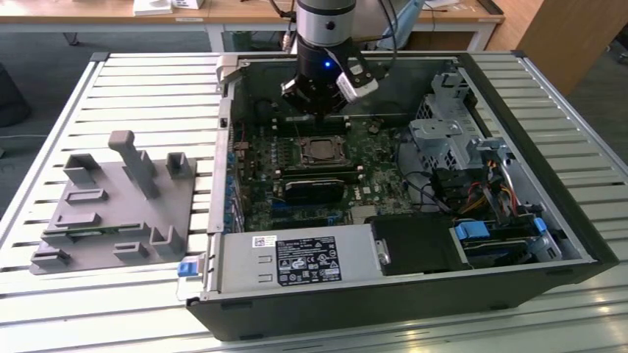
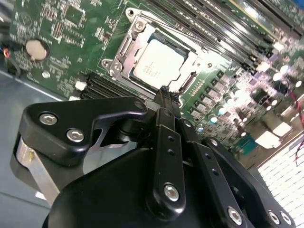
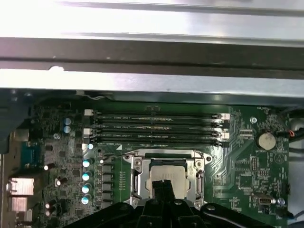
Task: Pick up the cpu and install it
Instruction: 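Install the first cpu locking lever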
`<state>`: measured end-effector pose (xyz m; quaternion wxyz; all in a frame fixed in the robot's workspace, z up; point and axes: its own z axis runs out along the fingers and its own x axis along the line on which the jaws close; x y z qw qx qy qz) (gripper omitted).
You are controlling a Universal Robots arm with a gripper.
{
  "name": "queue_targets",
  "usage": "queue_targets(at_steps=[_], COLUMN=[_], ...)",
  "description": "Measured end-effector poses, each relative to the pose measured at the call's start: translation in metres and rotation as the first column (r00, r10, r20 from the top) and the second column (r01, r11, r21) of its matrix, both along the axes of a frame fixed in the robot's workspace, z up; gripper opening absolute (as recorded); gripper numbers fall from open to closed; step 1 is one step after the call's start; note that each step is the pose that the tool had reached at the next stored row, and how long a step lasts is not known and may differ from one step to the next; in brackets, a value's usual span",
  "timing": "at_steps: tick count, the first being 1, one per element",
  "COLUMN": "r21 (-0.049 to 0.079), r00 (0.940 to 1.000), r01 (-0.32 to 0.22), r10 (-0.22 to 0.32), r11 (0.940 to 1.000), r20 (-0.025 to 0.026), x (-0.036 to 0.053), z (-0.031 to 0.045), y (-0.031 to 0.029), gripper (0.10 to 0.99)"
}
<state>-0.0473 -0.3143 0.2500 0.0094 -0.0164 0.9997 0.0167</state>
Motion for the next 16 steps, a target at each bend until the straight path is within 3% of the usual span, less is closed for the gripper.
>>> queue_targets(at_steps=[6, 8, 9, 11, 13, 16], r21=[0.0, 0.0, 0.0, 0.0, 0.0, 0.0], r00=[0.994, 0.9893, 0.9822, 0.9781, 0.9781, 0.986], r01=[-0.11, -0.146, -0.188, -0.208, -0.208, -0.167], r10=[0.11, 0.146, 0.188, 0.208, 0.208, 0.167], r11=[0.994, 0.9893, 0.9822, 0.9781, 0.9781, 0.986], r20=[0.0, 0.0, 0.0, 0.0, 0.0001, 0.0002], x=[0.0, 0.0, 0.0, 0.0, 0.0, 0.0], z=[-0.0013, -0.0017, -0.0021, -0.0023, -0.0025, -0.0033], y=[0.0, 0.0, 0.0, 0.0, 0.0003, 0.0006], gripper=[0.106, 0.106, 0.106, 0.106, 0.106, 0.106])
